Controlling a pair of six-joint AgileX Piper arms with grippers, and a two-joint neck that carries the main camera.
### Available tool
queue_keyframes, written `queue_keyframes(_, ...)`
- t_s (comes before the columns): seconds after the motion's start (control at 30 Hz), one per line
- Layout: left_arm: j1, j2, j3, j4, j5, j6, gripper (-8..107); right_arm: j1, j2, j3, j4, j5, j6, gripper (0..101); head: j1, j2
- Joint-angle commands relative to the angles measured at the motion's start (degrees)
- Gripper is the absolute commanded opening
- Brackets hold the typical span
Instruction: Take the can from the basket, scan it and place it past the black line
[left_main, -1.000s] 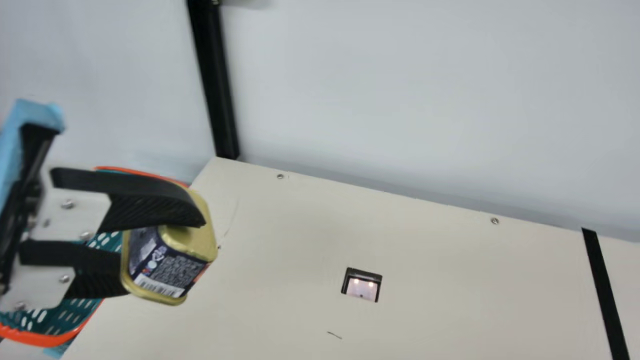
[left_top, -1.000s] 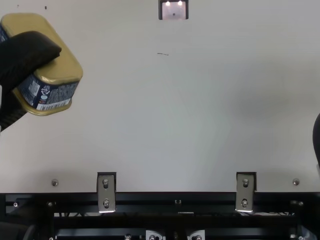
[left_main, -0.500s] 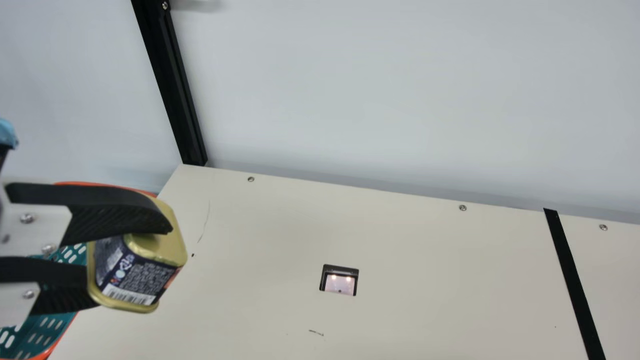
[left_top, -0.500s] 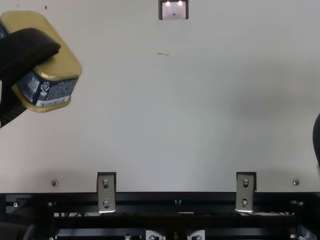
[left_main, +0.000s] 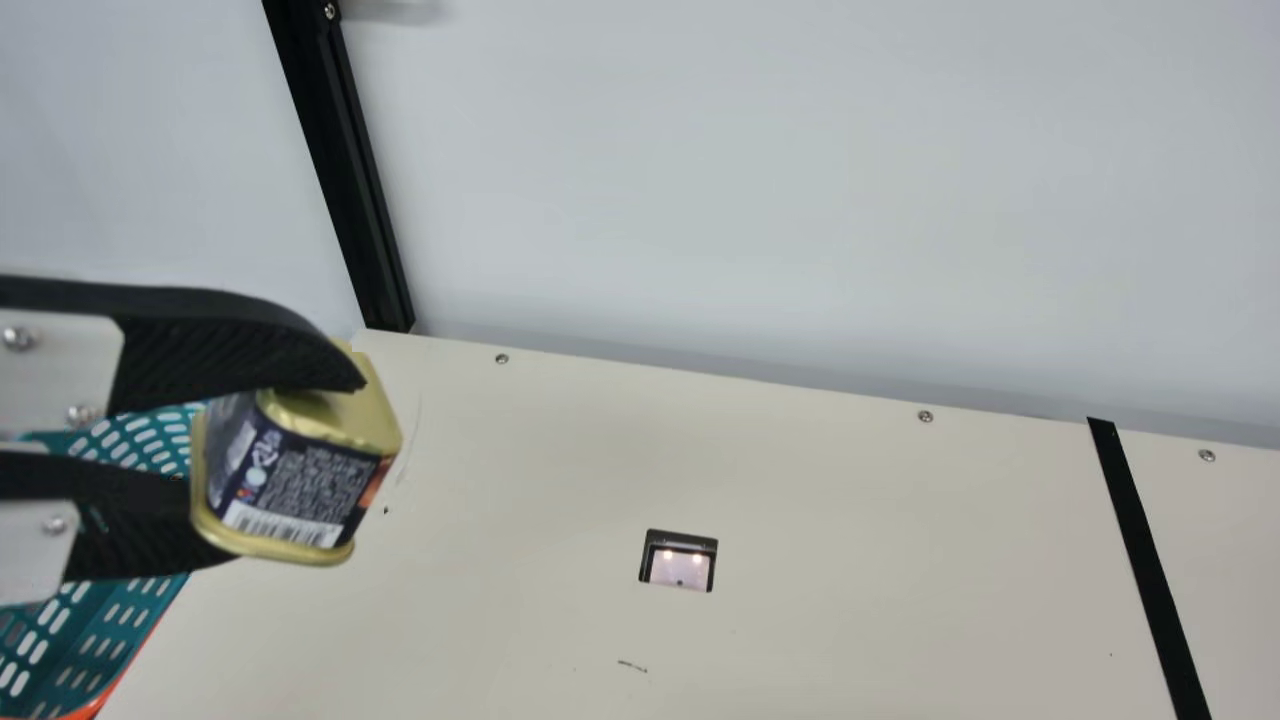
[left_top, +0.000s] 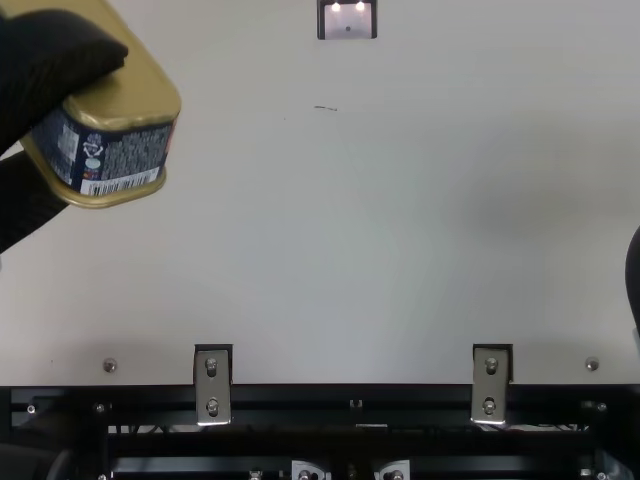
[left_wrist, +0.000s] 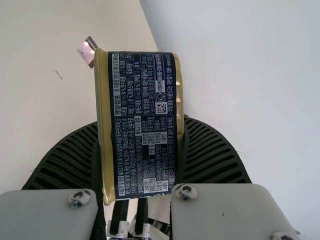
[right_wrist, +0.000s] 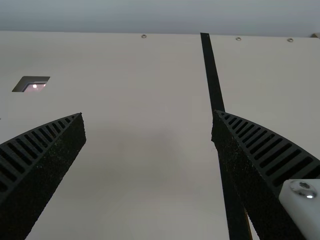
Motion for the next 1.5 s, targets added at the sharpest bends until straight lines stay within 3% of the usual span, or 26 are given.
queue_keyframes(0.0, -0.63, 0.18, -1.34, 0.02, -0.09, -1.29, 10, 0.00, 0.00, 0.00, 0.00, 0.00, 0.00, 101, -2.13, -0.25)
queue_keyframes(0.3, -3.67, 0.91, -4.72, 0.57, -0.09, -4.90, 10, 0.00, 0.00, 0.00, 0.00, 0.00, 0.00, 101, -2.13, -0.25)
queue_keyframes(0.67, -5.40, 1.16, -4.63, 3.56, -0.09, -2.72, 10, 0.00, 0.00, 0.00, 0.00, 0.00, 0.00, 101, -2.13, -0.25)
queue_keyframes(1.1, -7.31, -0.25, 0.66, 14.01, -0.09, 15.32, 10, 0.00, 0.00, 0.00, 0.00, 0.00, 0.00, 101, -2.13, -0.25)
queue_keyframes(1.47, -5.39, -2.74, 0.32, 20.08, -0.09, 37.95, 10, 0.00, 0.00, 0.00, 0.00, 0.00, 0.00, 101, -2.13, -0.25)
